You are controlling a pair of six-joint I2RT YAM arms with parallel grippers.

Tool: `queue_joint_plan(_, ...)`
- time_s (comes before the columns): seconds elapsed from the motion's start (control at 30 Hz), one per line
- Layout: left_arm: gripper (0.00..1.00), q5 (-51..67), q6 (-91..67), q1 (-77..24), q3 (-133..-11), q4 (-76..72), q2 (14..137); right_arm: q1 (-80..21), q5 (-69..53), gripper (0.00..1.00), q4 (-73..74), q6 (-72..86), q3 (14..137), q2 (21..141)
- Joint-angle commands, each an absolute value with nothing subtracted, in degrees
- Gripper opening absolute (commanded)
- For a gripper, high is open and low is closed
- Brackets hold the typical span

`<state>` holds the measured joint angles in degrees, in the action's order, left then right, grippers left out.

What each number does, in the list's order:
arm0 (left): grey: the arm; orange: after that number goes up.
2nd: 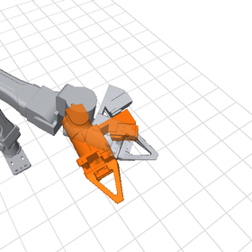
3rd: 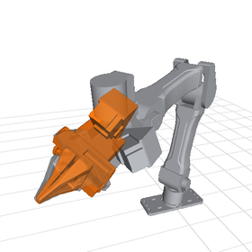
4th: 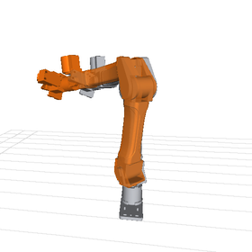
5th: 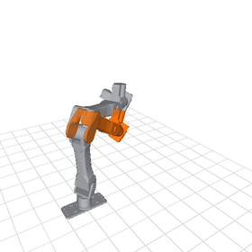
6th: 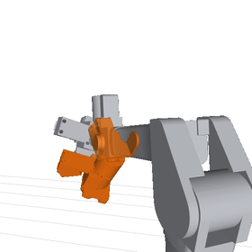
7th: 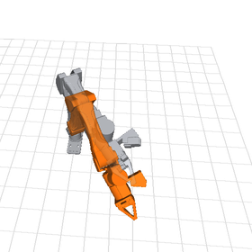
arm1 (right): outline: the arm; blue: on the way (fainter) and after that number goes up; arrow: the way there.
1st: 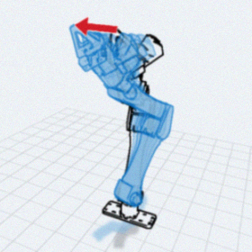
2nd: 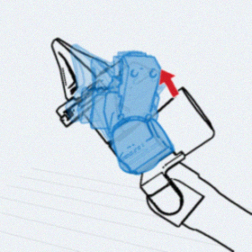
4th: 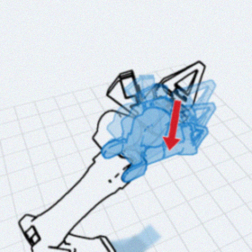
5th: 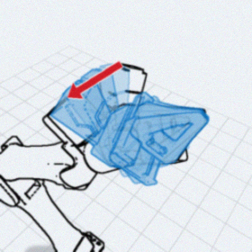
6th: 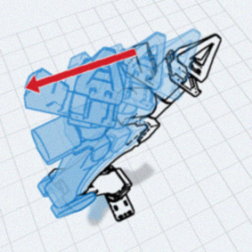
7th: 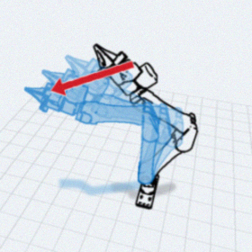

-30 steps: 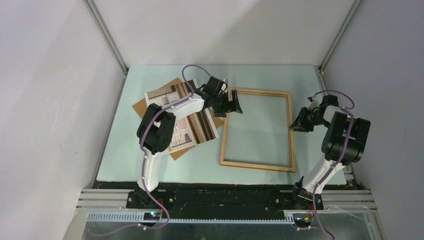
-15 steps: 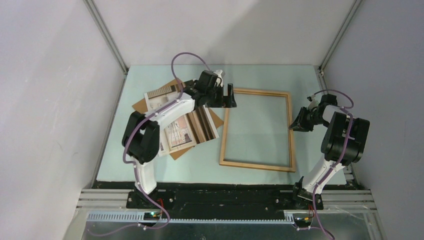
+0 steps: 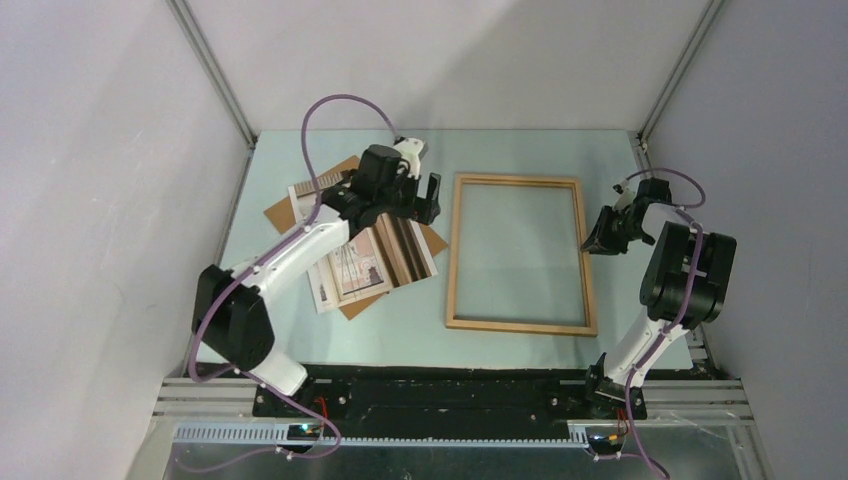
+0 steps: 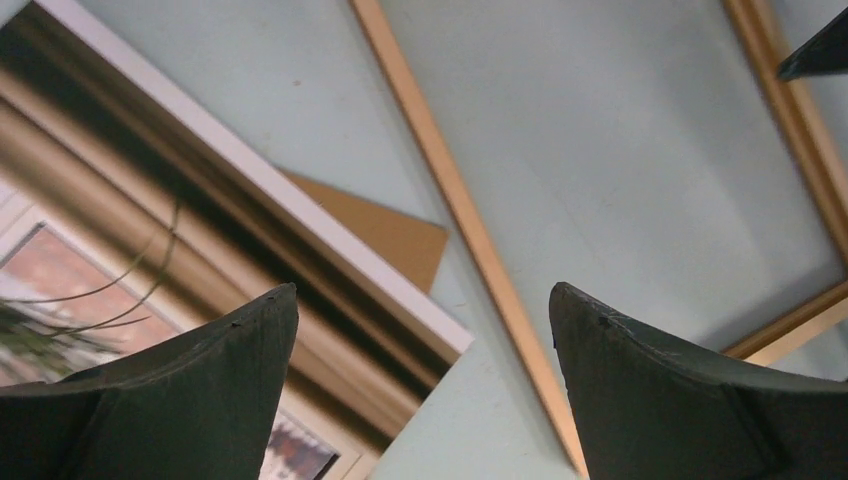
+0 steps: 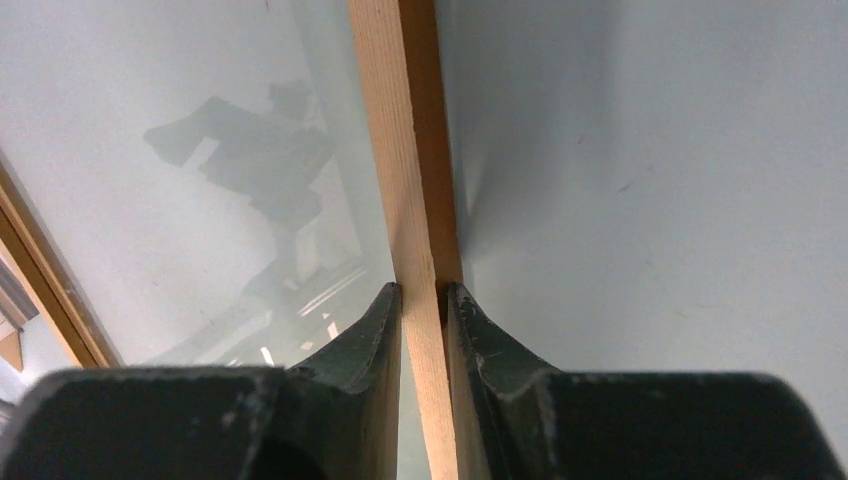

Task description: Put the photo into the frame

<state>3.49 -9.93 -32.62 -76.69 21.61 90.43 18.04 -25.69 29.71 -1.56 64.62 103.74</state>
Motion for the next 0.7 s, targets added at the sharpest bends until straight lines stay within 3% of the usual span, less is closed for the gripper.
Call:
queue_joint_plan(0.0, 1.0, 0.5, -3.0, -29.6, -72.9, 22.7, 85.1, 18.4, -24.1, 0.0, 27.7, -0.3, 68.2, 104.2)
queue_joint_plan(0.2, 0.99, 2.3, -1.6, -24.6, -68.7, 23.6, 81.2, 17.9, -24.5, 0.02, 28.3, -0.3, 69.2, 104.8)
queue_joint_plan(0.67, 1.0, 4.2, -0.9, -15.8, -64.1, 24.6, 77.5, 16.6, -23.4, 0.29, 28.9, -2.6, 71.2, 106.4)
